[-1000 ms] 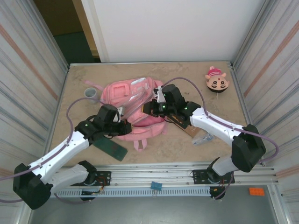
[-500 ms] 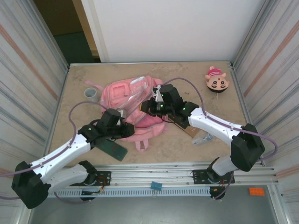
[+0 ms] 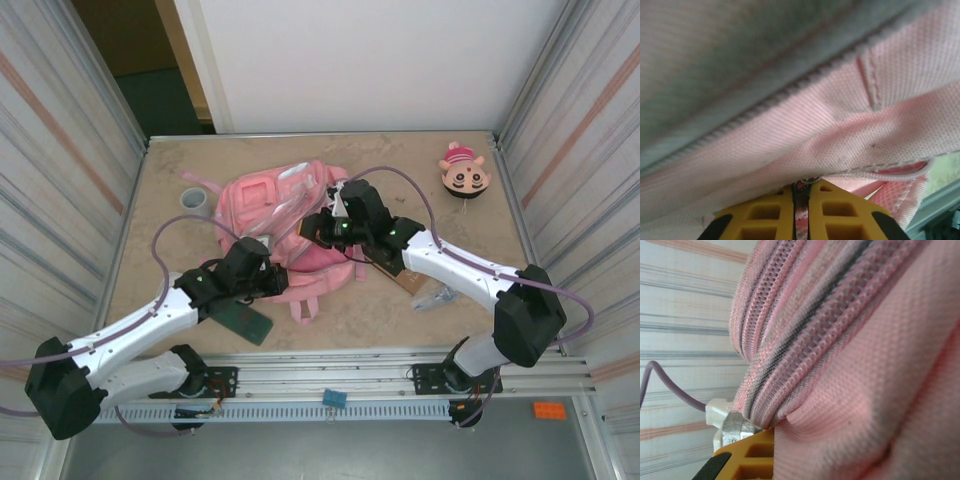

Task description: Pack the student bag

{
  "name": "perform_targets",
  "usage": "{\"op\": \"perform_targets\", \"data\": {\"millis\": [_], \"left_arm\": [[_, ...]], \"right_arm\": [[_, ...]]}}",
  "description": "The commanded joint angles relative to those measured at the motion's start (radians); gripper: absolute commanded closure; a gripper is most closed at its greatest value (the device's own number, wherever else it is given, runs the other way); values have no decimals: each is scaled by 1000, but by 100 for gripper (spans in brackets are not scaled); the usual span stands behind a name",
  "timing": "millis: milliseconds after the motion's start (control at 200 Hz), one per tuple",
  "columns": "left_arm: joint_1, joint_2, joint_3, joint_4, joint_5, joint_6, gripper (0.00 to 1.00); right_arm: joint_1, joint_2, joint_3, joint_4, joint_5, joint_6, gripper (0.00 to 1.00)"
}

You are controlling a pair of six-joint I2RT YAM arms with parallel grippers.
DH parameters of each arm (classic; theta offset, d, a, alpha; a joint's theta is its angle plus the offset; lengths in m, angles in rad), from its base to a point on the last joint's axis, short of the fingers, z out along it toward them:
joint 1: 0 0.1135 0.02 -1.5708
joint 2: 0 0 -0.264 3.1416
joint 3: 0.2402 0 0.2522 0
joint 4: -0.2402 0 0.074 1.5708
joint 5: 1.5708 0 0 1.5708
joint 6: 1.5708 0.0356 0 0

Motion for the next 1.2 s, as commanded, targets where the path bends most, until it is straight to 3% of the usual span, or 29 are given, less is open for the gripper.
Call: {"op": "perform_targets", "data": {"millis": [0,331,491,682,787,997,1138,1193], "left_arm": [[16,-8,18,-24,-24,-4,98],[203,-47,46,31,375,-50,100],[254,-15,74,-29,490,17,100],[293,26,38,84,651,-57,100],[294,53,101,-80,634,101,100],[294,97,235,-391,468,443,100],[297,104,257,-470,289,540,100],[297,101,243,-450,266,549,100]], "right_arm": [[-10,-17,67,14,-18,-62,100],[-64,19,77,-65,-189,-183,100],[-82,26,120,-162,-218,-278,100],[-71,32,159,-273,-223,-453,100],[-87,32,178,-344,-236,-529,100],[-133,58,242,-469,-321,-630,100],[-158,69,278,-528,-363,-655,100],[-173,59,280,-519,-379,-638,100]]}}
